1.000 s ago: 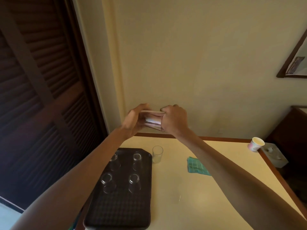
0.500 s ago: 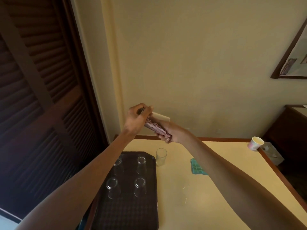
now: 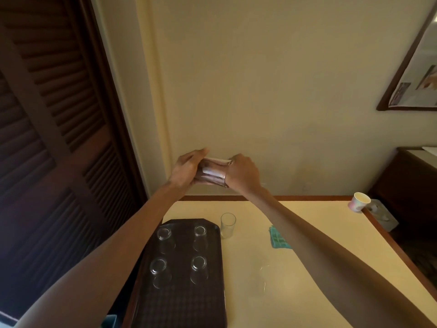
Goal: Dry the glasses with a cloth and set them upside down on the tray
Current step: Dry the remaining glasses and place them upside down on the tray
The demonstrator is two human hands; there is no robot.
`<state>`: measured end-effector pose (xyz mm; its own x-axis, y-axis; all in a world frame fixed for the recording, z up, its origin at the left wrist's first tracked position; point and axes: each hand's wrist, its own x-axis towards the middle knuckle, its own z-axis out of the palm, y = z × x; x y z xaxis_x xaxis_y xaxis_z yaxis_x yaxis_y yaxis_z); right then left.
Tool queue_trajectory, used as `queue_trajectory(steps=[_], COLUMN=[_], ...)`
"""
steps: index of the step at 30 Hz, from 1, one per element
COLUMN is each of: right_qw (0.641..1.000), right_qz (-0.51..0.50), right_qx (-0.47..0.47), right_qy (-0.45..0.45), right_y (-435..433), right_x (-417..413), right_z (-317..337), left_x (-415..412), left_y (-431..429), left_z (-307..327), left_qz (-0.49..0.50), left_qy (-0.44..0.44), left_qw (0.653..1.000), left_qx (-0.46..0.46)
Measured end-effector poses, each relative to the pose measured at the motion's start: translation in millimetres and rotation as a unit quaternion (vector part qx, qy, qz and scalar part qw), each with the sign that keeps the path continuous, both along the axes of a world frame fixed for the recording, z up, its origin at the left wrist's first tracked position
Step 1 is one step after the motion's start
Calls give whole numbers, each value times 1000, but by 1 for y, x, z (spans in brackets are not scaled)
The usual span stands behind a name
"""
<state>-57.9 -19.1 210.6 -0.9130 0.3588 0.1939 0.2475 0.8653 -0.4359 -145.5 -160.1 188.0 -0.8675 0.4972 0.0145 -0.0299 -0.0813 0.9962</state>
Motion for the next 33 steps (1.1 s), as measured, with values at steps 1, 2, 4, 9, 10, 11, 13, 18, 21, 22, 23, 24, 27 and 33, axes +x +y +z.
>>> queue_trajectory(steps=[1, 2, 4, 9, 10, 11, 13, 18, 21, 22, 23, 24, 27, 33], right_qw=[988, 948, 871, 972, 996, 998, 964, 965, 997, 999, 990, 973, 956, 968], right_qz=[15, 17, 11, -4, 3, 9, 42, 52, 9, 8, 12, 12, 26, 111], right_qx=[-148, -302, -465, -221, -84, 33, 169, 220, 69, -32, -139, -230, -279, -211], right_qy=[-51, -100, -159, -78, -29, 47, 199, 130, 43, 21, -1, -26, -83, -78], right_y=[-3, -6, -7, -3, -2, -3, -5, 5, 6, 5, 2, 1, -1, -9], right_x=[-1, -1, -4, 0, 1, 4, 11, 9, 11, 9, 7, 3, -2, 0], right_z=[0, 0, -6, -1, 0, 0, 2, -6, -20, -25, -28, -31, -38, -67], left_x=[0, 0, -1, 6, 5, 4, 2, 13, 15, 15, 15, 16, 16, 11], left_y=[0, 0, 0, -6, -6, -7, -8, -7, -5, -5, -5, -6, -16, -57], left_z=[1, 2, -1, 1, 2, 4, 2, 3, 4, 4, 3, 3, -7, -35], left_qz=[22, 39, 49, -16, -30, -41, -65, -58, -16, -7, -3, 2, 26, 51], left_qy=[31, 66, 121, 40, -1, -42, -97, -103, -51, -31, -15, -4, -11, -63], left_qw=[999, 997, 991, 999, 999, 998, 993, 987, 992, 993, 993, 993, 994, 995], left_qx=[1, -5, -25, 22, 25, 22, -4, -105, -113, -114, -119, -120, -102, -57])
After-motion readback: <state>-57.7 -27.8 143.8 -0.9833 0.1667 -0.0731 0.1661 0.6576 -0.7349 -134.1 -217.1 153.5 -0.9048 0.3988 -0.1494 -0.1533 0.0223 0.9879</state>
